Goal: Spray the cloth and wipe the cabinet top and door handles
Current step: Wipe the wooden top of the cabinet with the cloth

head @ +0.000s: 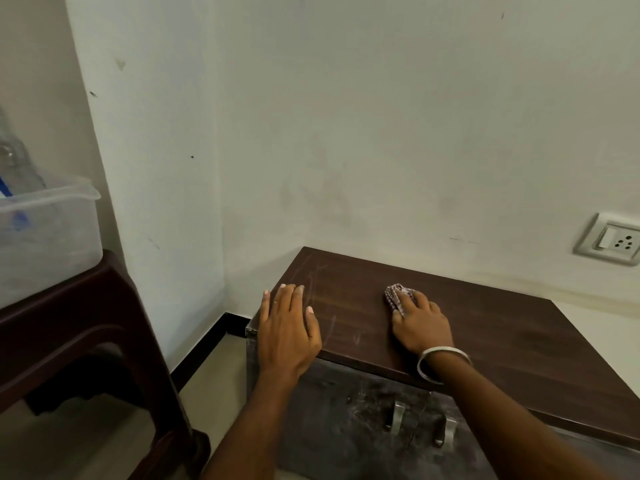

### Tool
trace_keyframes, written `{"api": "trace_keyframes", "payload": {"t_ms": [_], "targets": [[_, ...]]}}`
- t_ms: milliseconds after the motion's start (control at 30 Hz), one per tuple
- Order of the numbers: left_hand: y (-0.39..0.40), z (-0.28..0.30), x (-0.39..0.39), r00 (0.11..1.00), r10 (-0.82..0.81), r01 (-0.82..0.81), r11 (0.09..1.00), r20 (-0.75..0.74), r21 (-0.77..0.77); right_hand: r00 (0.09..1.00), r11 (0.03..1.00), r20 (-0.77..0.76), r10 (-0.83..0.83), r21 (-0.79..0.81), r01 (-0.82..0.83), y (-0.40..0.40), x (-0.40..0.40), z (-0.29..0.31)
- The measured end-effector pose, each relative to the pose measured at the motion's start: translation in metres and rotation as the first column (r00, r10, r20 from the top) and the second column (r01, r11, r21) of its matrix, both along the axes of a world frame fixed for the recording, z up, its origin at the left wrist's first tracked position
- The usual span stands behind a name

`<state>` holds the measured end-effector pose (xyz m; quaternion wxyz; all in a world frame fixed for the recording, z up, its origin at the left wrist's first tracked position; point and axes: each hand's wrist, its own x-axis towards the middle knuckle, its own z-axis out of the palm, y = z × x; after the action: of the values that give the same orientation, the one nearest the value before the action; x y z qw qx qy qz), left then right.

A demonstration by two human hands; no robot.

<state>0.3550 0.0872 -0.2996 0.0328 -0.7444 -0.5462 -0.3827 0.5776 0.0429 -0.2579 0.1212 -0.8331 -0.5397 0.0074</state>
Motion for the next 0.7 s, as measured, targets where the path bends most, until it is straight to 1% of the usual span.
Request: {"api": "trace_keyframes", "payload": {"t_ms": [67,133,333,467,533,633,700], "targets": [[-0.001,0.001,-0.001,1.0,-0.003,0.002,1.0,-0.01,-0.008,1.0,1.0,-0.01,-0.016,0.003,0.016,-0.005,-0.009,0.0],[-0.001,0.002,-0.001,1.0,-0.002,0.002,1.0,-0.016,-0.016,1.0,1.0,-0.009,0.016,0.027,-0.016,-0.01,-0.029,-0.001],[0.001,0.0,-0.006,0.999,0.047,-0.048,0.997,-0.017,-0.061,0.965,0.958,0.0,0.261,0.121,-0.259,-0.023,-0.112,-0.006],[0.001,0.0,-0.015,0.995,0.097,-0.093,0.989,0.027,-0.115,0.942,0.937,0.014,0.336,0.095,-0.336,-0.027,-0.113,-0.004],[0.003,0.0,-0.018,0.995,0.087,-0.08,0.988,0.048,-0.133,0.943,0.94,0.004,0.332,0.08,-0.331,-0.031,-0.099,-0.002],[0.005,0.001,-0.025,0.995,0.065,-0.049,0.982,0.081,-0.18,0.969,0.968,-0.004,0.246,0.057,-0.245,-0.039,-0.067,0.001],[0.006,0.0,-0.032,0.983,0.052,-0.01,0.974,0.177,-0.228,0.984,0.983,0.004,0.181,0.026,-0.181,-0.042,-0.049,0.002]]}}
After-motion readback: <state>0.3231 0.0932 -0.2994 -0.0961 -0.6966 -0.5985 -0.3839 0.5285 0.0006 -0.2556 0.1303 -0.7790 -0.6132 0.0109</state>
